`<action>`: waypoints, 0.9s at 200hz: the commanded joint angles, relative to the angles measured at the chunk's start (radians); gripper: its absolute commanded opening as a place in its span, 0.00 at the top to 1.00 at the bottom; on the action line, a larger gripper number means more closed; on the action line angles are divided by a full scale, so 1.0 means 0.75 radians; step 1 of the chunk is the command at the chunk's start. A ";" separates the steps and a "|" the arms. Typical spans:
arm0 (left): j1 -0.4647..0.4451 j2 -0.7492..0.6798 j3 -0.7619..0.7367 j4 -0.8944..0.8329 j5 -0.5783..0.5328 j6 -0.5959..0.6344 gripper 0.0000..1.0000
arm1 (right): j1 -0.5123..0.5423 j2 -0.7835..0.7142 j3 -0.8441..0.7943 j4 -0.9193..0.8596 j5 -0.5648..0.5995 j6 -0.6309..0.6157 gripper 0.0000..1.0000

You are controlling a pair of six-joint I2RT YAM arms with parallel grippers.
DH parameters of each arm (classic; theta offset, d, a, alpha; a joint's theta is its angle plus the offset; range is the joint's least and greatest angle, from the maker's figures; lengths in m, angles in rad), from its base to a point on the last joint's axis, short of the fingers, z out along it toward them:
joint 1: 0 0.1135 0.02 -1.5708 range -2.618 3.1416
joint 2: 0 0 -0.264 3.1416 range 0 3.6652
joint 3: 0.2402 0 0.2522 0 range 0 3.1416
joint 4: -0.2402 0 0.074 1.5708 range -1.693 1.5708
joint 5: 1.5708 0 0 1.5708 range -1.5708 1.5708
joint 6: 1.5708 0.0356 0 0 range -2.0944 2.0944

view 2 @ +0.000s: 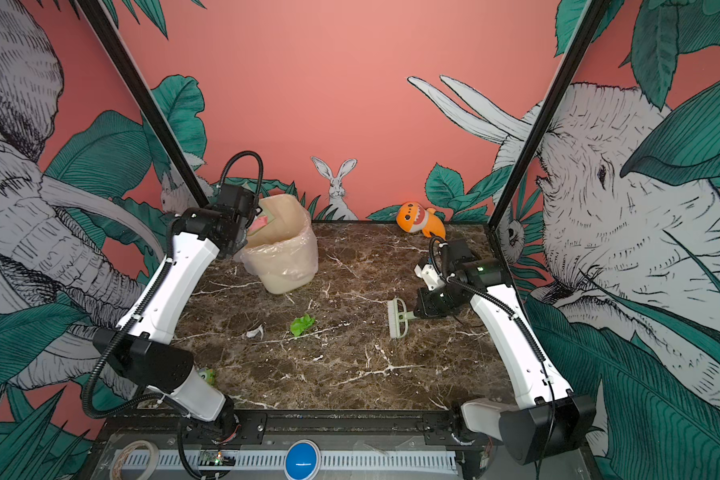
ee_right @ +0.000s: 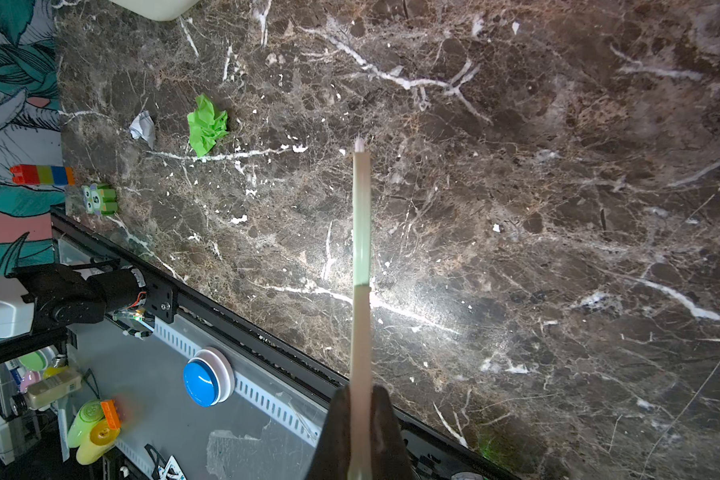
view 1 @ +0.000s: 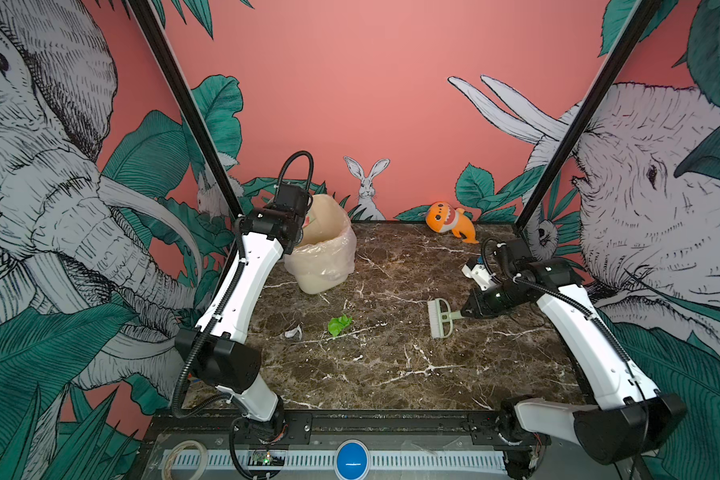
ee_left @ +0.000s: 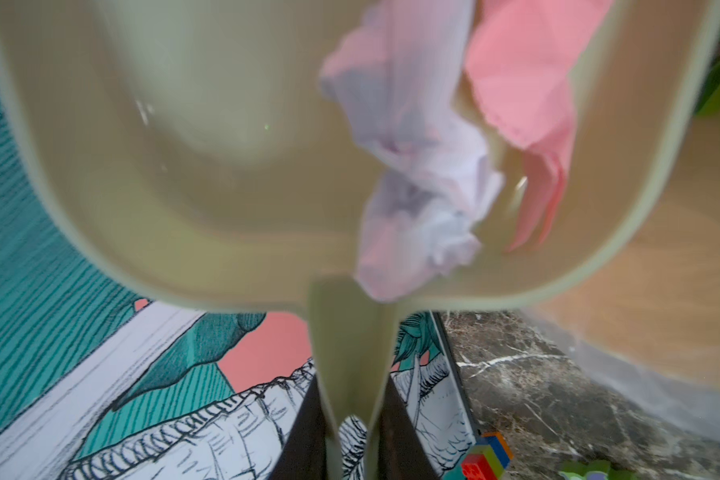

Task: Sweep away the paper scraps from the table
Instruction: 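Tip the dustpan over the bin with the left gripper to empty it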

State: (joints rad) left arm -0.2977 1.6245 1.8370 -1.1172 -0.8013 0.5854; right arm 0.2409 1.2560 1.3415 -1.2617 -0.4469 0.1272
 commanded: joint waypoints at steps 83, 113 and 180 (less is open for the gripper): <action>-0.183 -0.188 -0.523 1.171 -0.438 1.066 0.90 | -0.006 0.006 0.005 0.010 -0.058 0.002 1.00; -0.201 -0.206 -0.598 1.293 -0.432 1.161 0.90 | -0.006 0.003 0.019 -0.003 -0.060 -0.003 1.00; -0.202 -0.249 -0.635 1.293 -0.426 1.167 0.90 | -0.006 -0.010 0.018 -0.007 -0.062 -0.007 1.00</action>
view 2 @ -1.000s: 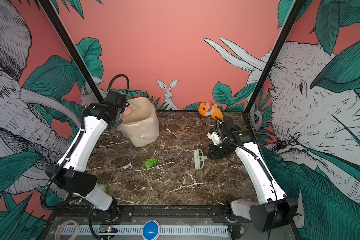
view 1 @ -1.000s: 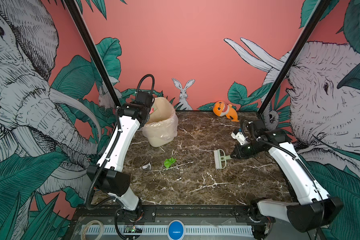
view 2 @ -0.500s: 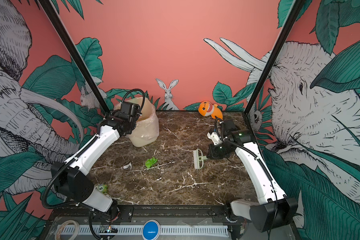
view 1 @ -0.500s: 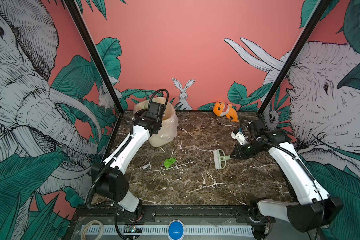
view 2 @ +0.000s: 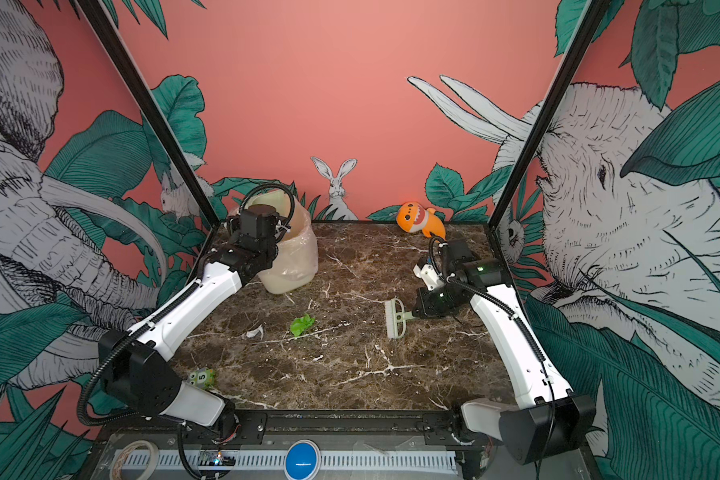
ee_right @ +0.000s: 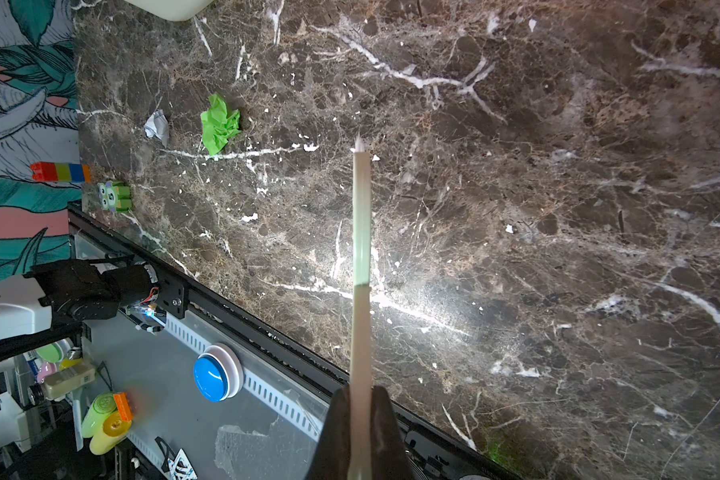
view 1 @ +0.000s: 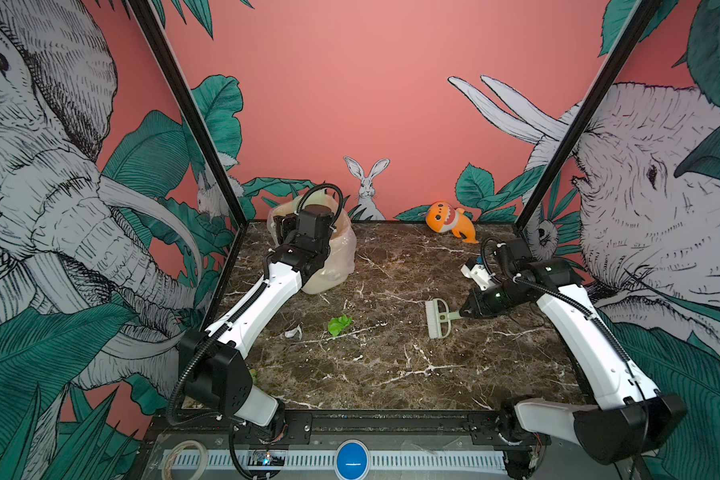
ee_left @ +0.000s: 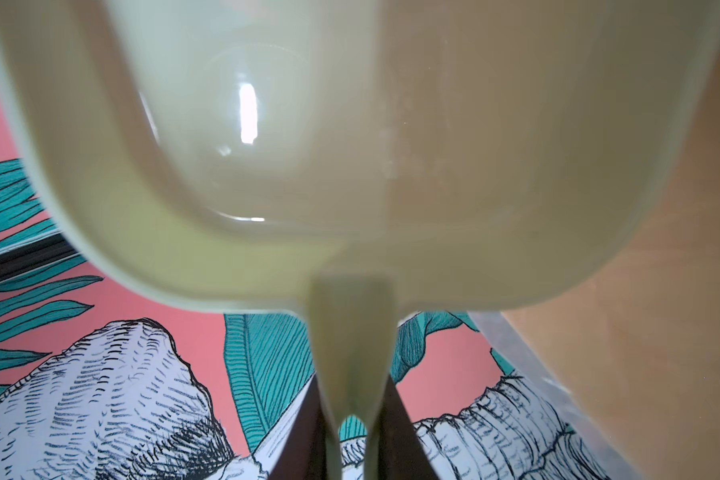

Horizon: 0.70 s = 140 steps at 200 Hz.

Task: Sweep away the paper scraps from the table
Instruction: 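Tip the dustpan over the bin with the left gripper to empty it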

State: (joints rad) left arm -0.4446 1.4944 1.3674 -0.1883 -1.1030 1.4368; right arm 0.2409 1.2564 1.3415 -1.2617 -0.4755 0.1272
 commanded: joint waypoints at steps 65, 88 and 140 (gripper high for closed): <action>-0.010 -0.088 0.189 -0.279 0.006 -0.382 0.90 | -0.004 -0.011 -0.012 0.036 -0.045 0.026 1.00; -0.039 -0.104 0.342 -0.553 0.104 -0.669 0.89 | 0.001 -0.022 -0.030 0.053 -0.056 0.045 1.00; -0.151 -0.202 0.491 -1.014 0.445 -1.269 0.88 | 0.156 -0.005 -0.103 0.166 -0.032 0.170 1.00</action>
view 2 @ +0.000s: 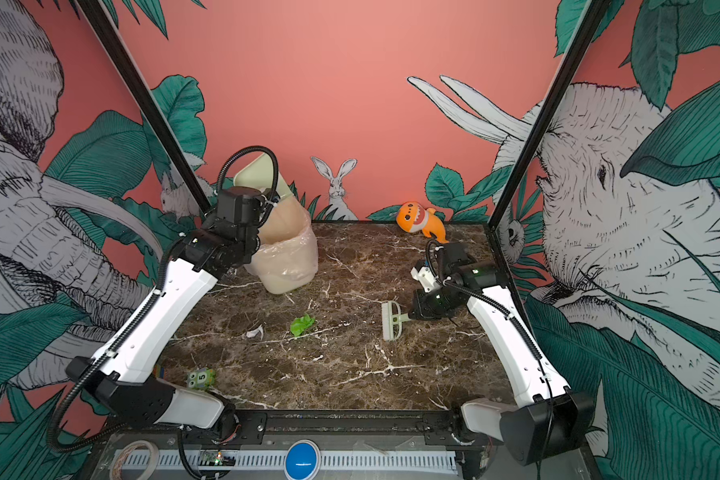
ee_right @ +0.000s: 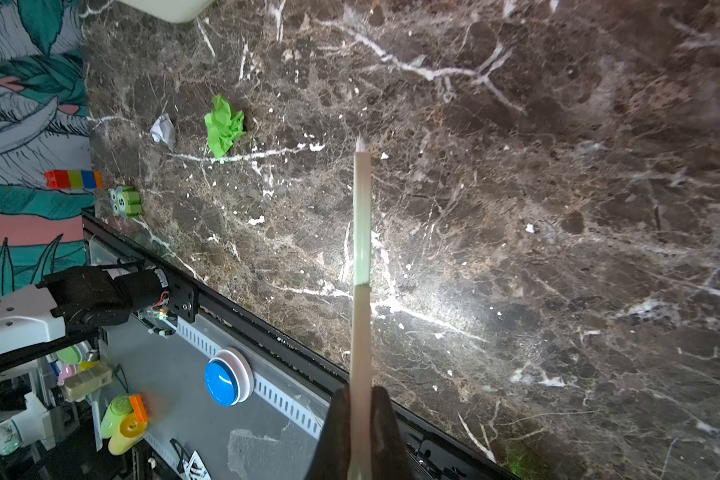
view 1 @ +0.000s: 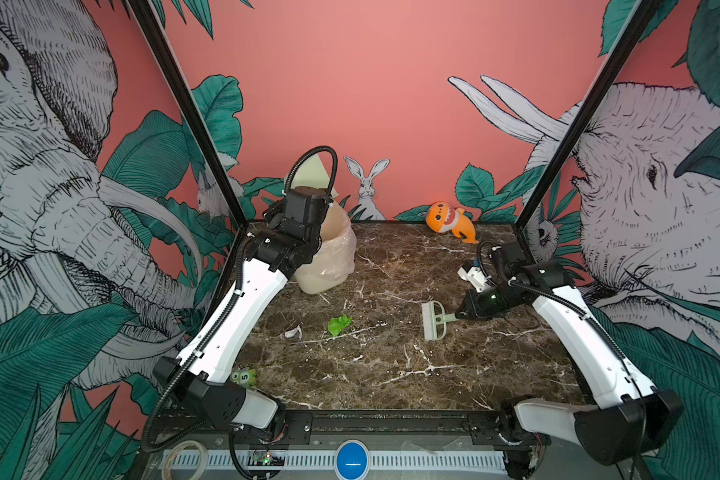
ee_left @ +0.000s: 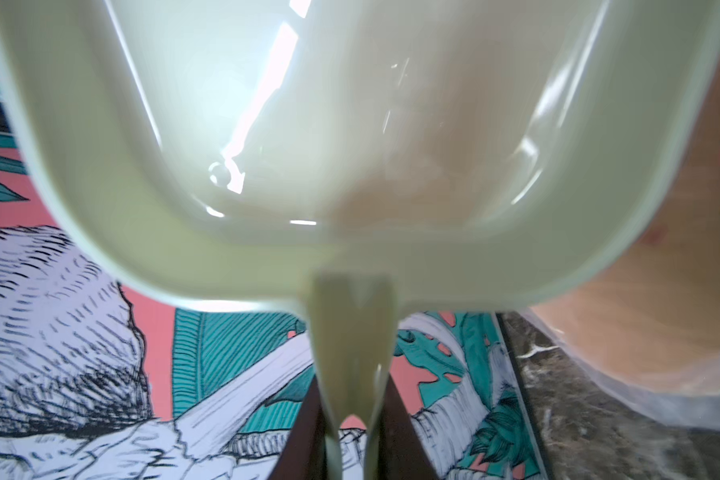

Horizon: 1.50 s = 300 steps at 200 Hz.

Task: Sweep away the paper scraps from the table
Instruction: 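Tip the dustpan over the bin with the left gripper to empty it, then move the right gripper's brush toward the green scrap while the left holds the dustpan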

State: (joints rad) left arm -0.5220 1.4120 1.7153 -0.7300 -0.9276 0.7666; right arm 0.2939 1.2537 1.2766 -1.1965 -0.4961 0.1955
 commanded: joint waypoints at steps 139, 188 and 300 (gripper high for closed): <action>-0.086 -0.525 -0.466 -0.400 0.713 -0.902 0.86 | 0.682 0.378 -0.043 0.894 0.040 0.564 1.00; -0.087 -0.525 -0.480 -0.421 0.727 -0.912 0.85 | 0.725 0.551 0.019 1.172 -0.041 0.726 1.00; -0.096 -0.505 -0.500 -0.425 0.748 -0.926 0.85 | 0.703 0.755 -0.005 1.444 -0.109 0.980 1.00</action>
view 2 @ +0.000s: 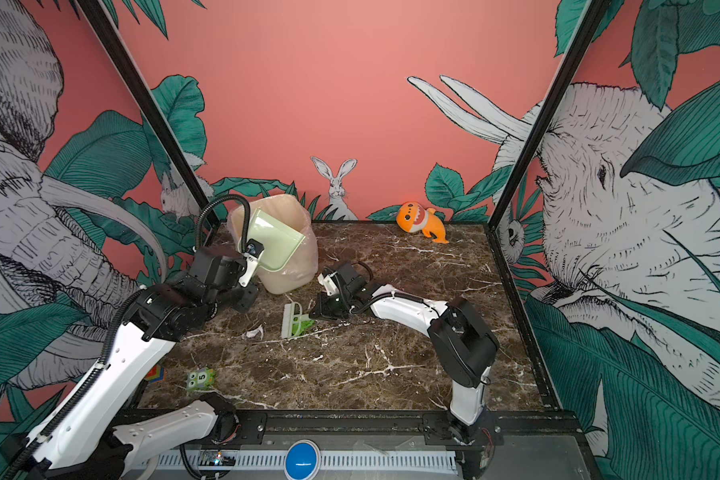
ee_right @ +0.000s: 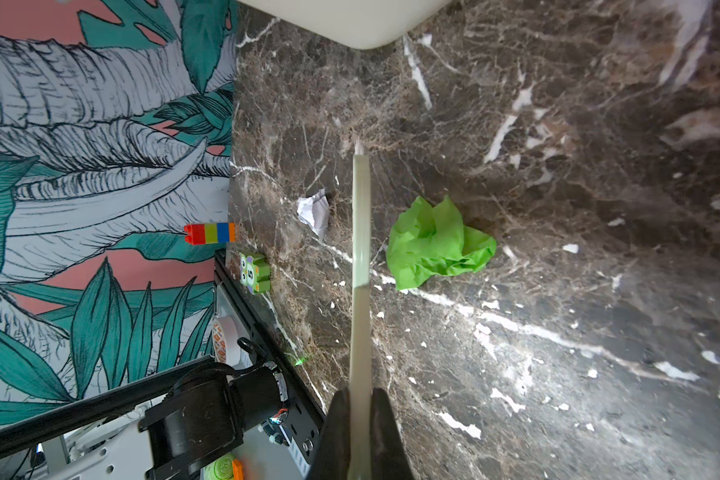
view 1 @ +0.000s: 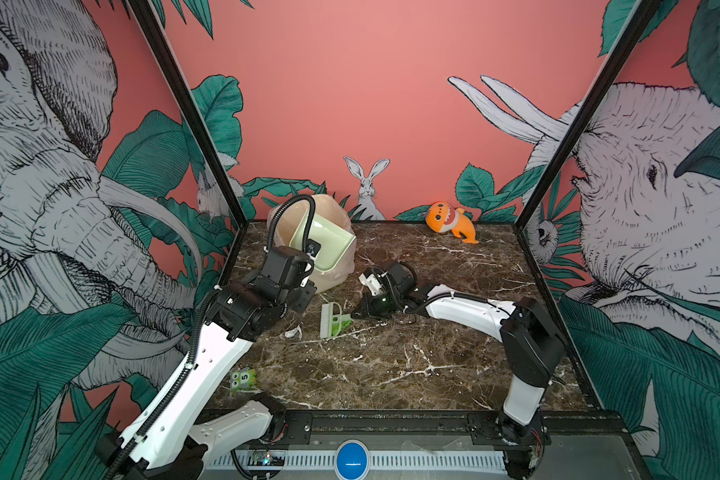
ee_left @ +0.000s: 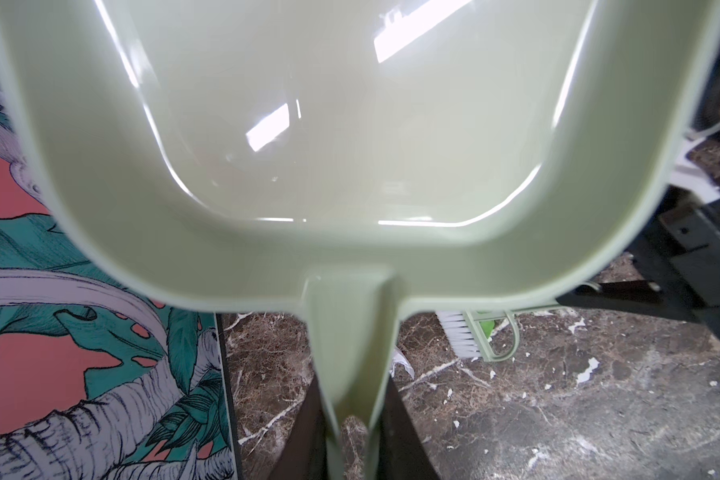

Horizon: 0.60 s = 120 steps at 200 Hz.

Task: Sweep away the paper scraps from the table
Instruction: 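Move the right gripper's brush toward the green scrap while the left holds the dustpan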

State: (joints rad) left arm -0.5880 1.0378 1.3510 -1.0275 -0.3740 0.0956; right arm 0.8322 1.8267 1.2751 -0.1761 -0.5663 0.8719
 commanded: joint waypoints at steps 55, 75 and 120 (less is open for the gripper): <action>-0.010 -0.005 -0.036 -0.011 0.033 -0.043 0.85 | -0.111 -0.194 -0.222 0.026 0.007 0.075 1.00; -0.012 0.001 -0.043 -0.005 0.042 -0.045 0.85 | -0.160 -0.289 -0.311 -0.032 0.019 0.059 1.00; -0.020 0.009 -0.074 0.017 0.094 -0.063 0.85 | -0.277 -0.573 -0.454 -0.303 0.067 -0.031 1.00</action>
State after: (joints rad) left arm -0.5953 1.0470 1.3186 -1.0252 -0.3401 0.0788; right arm 0.6632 1.4910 0.9745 -0.2760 -0.5522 0.8810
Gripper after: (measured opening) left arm 0.184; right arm 0.063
